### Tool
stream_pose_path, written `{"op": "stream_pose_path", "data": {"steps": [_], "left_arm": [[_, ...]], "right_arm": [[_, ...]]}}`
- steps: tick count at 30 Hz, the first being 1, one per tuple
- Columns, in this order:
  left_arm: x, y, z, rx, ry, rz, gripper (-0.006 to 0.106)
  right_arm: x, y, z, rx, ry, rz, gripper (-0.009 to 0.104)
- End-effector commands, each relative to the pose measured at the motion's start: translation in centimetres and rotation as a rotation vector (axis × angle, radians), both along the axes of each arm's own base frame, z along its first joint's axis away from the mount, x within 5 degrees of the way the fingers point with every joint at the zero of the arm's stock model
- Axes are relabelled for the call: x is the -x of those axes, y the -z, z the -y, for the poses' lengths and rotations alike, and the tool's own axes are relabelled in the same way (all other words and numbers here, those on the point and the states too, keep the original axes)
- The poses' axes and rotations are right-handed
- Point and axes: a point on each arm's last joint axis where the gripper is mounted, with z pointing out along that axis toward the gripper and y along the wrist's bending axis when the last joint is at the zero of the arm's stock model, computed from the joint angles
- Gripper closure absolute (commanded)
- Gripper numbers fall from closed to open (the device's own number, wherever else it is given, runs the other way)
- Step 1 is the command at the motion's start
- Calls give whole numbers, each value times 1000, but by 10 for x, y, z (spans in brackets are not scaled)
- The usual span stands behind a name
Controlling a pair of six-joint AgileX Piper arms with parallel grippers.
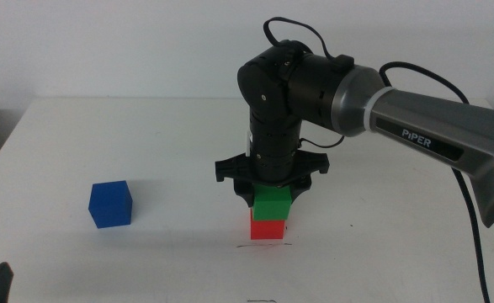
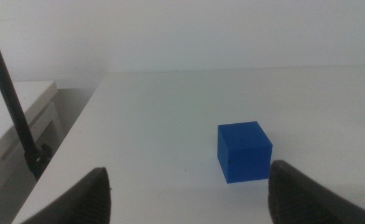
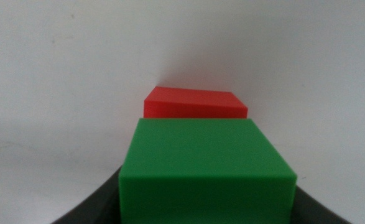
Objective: Stack red cubes first, then green, then blue cubes in a specific spot.
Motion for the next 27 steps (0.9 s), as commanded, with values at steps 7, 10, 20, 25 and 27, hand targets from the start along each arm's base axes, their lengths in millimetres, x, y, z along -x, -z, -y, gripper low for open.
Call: {"op": "stream_pose_path", "data": {"steps": [7,10,20,25,27], "left_arm": [[1,-9,0,13,1,106,16],[1,-9,0,13,1,106,16],[1,-9,0,13,1,106,16],[1,-9,0,13,1,106,16],[1,-9,0,13,1,106,16]], "right_arm": [[4,-36,6,-41,15,71,96],[3,-36,6,-47,17,76,96],[2,-37,7,-44,37,87,96],[0,-27,3,-38,35,73,75],[-2,-27,2,-48,29,86,53]]}}
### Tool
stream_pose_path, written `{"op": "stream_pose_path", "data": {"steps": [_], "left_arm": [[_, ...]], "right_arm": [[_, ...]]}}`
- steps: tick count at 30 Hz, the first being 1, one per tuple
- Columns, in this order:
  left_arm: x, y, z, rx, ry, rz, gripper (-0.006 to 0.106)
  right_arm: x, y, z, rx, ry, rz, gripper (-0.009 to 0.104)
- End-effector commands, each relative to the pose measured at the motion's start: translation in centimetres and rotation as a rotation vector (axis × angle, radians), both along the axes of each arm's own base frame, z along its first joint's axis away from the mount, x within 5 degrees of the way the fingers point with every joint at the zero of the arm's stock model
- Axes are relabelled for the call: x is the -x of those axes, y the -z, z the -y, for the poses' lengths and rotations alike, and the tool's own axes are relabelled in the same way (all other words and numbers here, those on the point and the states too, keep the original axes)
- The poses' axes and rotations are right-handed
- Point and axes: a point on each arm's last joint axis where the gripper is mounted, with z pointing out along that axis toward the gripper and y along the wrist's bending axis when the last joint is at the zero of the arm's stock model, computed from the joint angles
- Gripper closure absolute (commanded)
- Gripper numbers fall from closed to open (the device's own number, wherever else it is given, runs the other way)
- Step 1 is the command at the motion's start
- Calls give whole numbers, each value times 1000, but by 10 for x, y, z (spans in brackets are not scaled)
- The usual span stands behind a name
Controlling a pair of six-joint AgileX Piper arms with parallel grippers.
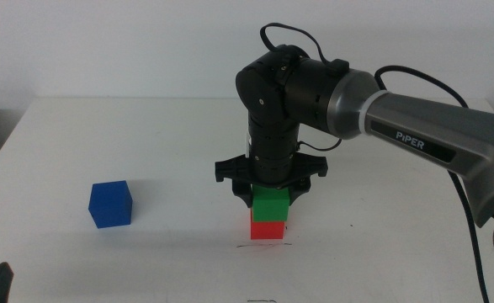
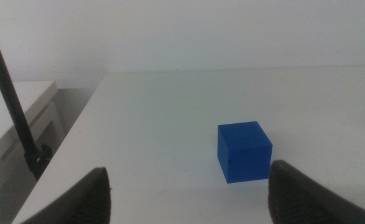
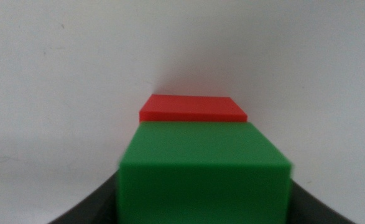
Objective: Stack red cubes first, then green, then blue cubes in a specific spot.
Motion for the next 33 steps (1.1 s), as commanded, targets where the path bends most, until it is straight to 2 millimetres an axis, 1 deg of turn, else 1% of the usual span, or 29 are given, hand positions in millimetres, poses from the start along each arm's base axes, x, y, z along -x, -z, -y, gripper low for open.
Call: {"op": "stream_pose_path", "data": {"steps": [1,6,10,20,22,27,33], "left_arm": [[1,-9,0,13,1,106,16],[1,-9,0,13,1,106,16],[1,-9,0,13,1,106,16],[1,-9,0,13,1,106,16],[1,-9,0,13,1,106,16],[1,-9,0,13,1,106,16],[1,-9,0,13,1,106,16]], "right_arm": [[1,-33,3,-50,-10,88,41],[1,-33,3,-53,-10,91,27],[0,-34,3,-61,-10,96,21],[2,-37,1,-93,-21,88,20],[4,-41,1,-104,-22,92,20],[7,-63,9,-114,-26,152,20],[10,-93,33,-94,-34,195,20]]}}
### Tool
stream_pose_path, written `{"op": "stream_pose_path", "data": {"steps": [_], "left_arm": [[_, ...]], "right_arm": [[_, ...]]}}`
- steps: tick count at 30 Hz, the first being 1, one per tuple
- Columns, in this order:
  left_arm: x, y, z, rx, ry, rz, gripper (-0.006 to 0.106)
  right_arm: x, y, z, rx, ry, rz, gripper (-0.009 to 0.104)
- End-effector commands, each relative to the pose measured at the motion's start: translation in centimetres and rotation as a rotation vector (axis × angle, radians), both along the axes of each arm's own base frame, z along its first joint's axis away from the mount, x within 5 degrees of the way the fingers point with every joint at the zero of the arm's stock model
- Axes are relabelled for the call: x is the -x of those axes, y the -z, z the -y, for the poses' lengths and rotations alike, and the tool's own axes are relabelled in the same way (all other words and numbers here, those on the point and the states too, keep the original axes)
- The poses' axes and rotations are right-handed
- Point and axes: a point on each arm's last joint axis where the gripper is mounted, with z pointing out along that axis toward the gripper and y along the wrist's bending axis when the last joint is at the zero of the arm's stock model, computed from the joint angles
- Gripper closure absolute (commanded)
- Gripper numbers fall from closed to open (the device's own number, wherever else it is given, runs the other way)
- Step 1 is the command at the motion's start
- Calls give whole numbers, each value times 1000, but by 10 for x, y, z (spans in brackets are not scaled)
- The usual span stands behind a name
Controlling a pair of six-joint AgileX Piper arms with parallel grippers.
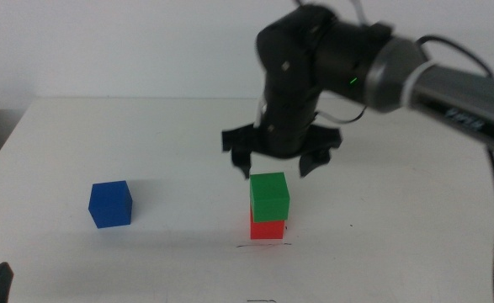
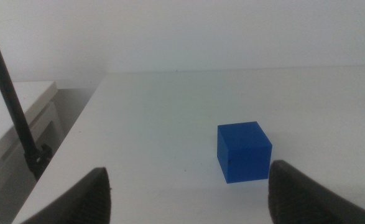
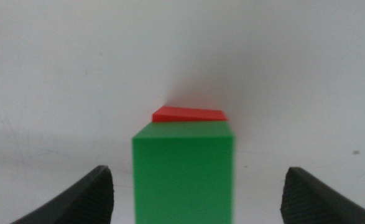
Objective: Stack red cubes first, then green, then blue cubes in a specific spot.
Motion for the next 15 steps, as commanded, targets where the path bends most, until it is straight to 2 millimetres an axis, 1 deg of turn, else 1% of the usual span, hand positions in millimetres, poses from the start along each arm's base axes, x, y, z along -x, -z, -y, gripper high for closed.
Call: {"op": "stream_pose_path", "data": {"steps": [1,5,9,13,15], "left_arm": [[1,-9,0,13,1,106,16],[1,-9,0,13,1,106,16],[1,-9,0,13,1,106,16],[1,-9,0,13,1,106,16],[1,-9,0,13,1,106,16]], "right_arm": [[6,-51,22,-34,-7,116,20],[16,-89,46,-62,-42,208,20],[35,-127,74,-114,-117,334,20],[62,-153,114,-149,-126,455,20],[77,-160,135,-157,-126,520,20]]}}
